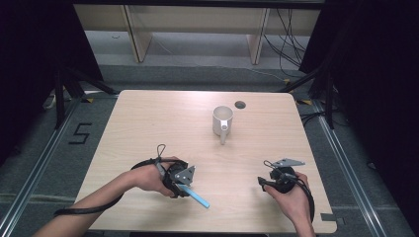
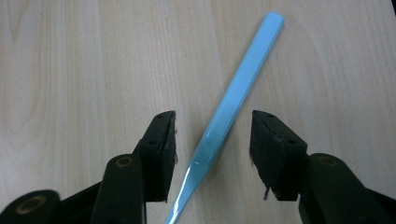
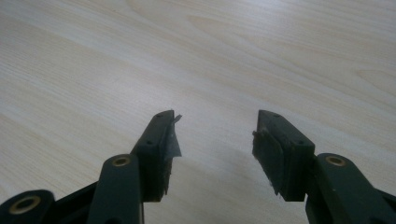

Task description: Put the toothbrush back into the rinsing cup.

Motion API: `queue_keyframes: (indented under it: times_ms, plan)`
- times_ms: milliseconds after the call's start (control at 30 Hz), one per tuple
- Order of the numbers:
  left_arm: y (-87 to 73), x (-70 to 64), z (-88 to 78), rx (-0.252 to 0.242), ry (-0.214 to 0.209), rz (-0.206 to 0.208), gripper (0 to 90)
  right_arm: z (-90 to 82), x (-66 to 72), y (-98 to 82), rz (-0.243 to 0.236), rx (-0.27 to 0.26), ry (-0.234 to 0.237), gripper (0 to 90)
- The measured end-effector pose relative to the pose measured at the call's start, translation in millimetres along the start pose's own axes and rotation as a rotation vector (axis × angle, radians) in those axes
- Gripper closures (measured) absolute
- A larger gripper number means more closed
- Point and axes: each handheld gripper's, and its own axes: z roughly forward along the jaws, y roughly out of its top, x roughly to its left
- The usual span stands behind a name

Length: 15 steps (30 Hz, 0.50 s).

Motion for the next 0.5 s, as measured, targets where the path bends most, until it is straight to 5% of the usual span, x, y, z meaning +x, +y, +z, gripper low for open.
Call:
queue_keyframes:
  times_ms: [500]
  plan:
    - [4.6, 0.0, 0.4, 0.025, -0.017, 0.056, 50.6, 0.3, 0.1, -0.9, 0.003, -0.008, 0.007, 48.5]
